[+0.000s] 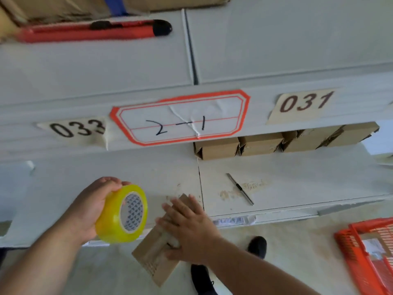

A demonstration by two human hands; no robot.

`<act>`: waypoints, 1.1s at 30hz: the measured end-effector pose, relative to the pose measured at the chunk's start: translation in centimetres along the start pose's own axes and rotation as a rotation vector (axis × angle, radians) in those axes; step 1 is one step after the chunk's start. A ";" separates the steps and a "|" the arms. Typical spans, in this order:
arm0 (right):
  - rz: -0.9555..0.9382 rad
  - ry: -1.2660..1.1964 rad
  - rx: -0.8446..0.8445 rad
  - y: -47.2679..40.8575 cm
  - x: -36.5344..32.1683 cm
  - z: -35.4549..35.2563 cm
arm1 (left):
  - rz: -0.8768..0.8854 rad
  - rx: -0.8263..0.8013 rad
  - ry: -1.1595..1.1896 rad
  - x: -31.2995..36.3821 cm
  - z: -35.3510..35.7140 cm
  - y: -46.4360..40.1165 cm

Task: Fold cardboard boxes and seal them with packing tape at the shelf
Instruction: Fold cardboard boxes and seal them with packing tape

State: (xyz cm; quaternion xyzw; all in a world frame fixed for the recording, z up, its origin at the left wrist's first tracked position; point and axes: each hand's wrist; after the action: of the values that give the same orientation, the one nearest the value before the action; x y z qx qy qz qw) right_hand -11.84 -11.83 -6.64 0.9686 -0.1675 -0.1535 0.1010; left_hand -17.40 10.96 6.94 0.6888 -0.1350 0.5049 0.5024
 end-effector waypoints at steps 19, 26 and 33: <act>0.176 -0.174 -0.025 0.7 3.1 -8.1 | 0.218 0.140 -0.071 -0.7 4.3 3.0; 0.239 -0.390 -0.051 4.5 2.4 -7.8 | 0.432 0.130 -0.130 -1.3 7.3 6.6; 0.367 -1.547 0.482 7.2 -5.4 -16.1 | 0.629 0.098 -0.039 -1.7 11.0 10.9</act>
State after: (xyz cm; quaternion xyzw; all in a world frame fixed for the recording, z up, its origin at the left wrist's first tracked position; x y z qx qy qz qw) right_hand -13.43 -14.27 11.57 0.5420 -0.3733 -0.7171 -0.2295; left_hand -19.53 -3.72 11.77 0.6462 -0.3266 0.6279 0.2854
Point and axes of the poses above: each hand's wrist, its own y-axis away from the middle knuckle, its own z-axis out of the palm, x = y × z, and after that the axes turned 4 degrees about -x, right-handed
